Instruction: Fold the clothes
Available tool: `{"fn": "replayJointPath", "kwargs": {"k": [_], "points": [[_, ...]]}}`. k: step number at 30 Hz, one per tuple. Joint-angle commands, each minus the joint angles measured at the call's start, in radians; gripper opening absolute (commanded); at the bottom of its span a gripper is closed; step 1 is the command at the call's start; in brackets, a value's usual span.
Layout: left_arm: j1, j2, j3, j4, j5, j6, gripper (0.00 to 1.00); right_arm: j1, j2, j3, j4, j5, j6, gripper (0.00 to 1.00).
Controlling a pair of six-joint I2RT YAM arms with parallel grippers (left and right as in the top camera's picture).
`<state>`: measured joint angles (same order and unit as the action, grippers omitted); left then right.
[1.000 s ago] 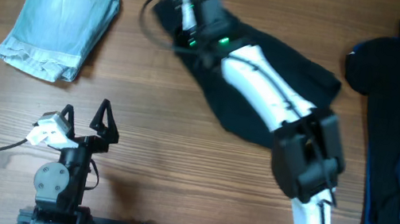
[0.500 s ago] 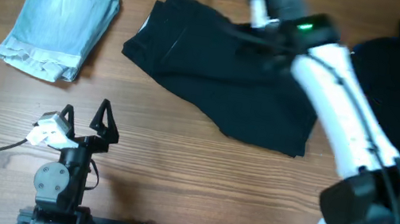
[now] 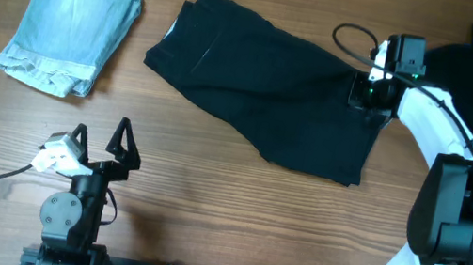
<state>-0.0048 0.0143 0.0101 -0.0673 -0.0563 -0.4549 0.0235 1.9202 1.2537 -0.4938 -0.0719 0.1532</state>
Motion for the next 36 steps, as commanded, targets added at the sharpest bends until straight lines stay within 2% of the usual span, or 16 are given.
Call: {"fn": "replayJointPath", "kwargs": {"k": [1,2,4,6,8,16,23,28,36], "points": [[-0.005,-0.007,-0.004,0.003,-0.016,-0.002,1.0,0.0,0.007,-0.031,0.027,0.258,0.006,0.11],[-0.005,-0.007,-0.004,0.003,-0.016,-0.002,1.0,-0.006,0.007,-0.032,0.019,0.32,0.005,0.14],[-0.005,-0.007,-0.004,0.003,-0.016,-0.002,1.0,-0.009,0.003,-0.031,0.009,0.299,0.0,0.17],[-0.005,-0.007,-0.004,0.003,-0.016,-0.002,1.0,-0.012,-0.033,-0.025,-0.034,0.178,-0.075,0.4],[-0.005,-0.007,-0.004,0.003,-0.016,-0.002,1.0,-0.054,-0.108,-0.023,-0.071,0.101,-0.075,0.45],[-0.005,-0.007,-0.004,0.003,-0.016,-0.002,1.0,-0.159,-0.123,-0.024,-0.023,-0.126,-0.157,0.45],[-0.005,-0.007,-0.004,0.003,-0.016,-0.002,1.0,-0.158,-0.123,-0.057,-0.018,-0.139,-0.149,0.45],[-0.005,-0.007,-0.004,0.003,-0.016,-0.002,1.0,-0.158,-0.122,-0.15,0.14,-0.139,-0.124,0.45],[-0.005,-0.007,-0.004,0.003,-0.016,-0.002,1.0,-0.159,-0.122,-0.15,0.253,-0.132,-0.124,0.44]]}}
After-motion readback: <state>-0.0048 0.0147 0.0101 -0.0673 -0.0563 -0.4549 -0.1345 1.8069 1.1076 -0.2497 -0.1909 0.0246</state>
